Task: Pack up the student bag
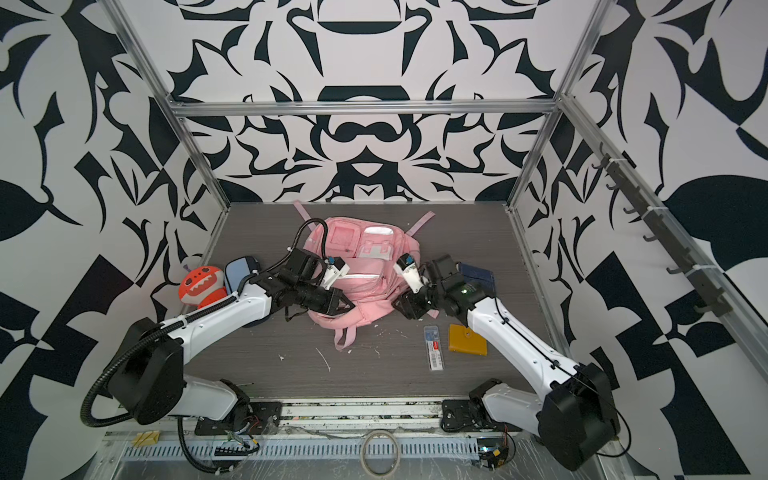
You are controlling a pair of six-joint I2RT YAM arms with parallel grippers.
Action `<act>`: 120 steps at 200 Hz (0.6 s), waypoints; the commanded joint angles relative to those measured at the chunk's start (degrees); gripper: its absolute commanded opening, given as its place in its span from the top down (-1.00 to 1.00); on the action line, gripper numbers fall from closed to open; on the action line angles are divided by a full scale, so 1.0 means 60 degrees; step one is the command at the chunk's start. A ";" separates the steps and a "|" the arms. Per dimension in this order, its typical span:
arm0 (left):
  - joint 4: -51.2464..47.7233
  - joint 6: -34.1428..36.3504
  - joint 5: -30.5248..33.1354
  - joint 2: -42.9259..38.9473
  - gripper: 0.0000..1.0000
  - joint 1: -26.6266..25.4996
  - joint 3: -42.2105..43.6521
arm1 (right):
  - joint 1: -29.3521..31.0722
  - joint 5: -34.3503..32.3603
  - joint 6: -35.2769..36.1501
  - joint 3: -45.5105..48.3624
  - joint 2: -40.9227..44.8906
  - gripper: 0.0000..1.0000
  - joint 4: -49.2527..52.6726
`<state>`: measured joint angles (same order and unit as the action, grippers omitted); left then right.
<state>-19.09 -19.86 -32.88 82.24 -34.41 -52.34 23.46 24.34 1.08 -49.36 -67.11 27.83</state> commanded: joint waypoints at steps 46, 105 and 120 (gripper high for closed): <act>0.0386 0.0269 -0.0989 0.0000 1.00 0.0043 -0.0238 | -0.1362 0.2152 -0.0034 -0.1183 -0.0598 -0.12 0.0614; 0.0089 0.0559 -0.0613 0.0132 1.00 0.0045 -0.0246 | -0.0942 0.1215 -0.1688 -0.2265 -0.1953 0.01 0.0737; 0.0176 0.0492 -0.0587 0.0180 1.00 0.0031 -0.0220 | -0.0676 0.0920 -0.1909 -0.2414 -0.2235 0.02 0.0923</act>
<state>-19.07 -16.88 -35.07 83.00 -34.41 -52.27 16.95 33.08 -5.89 -60.71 -79.35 31.42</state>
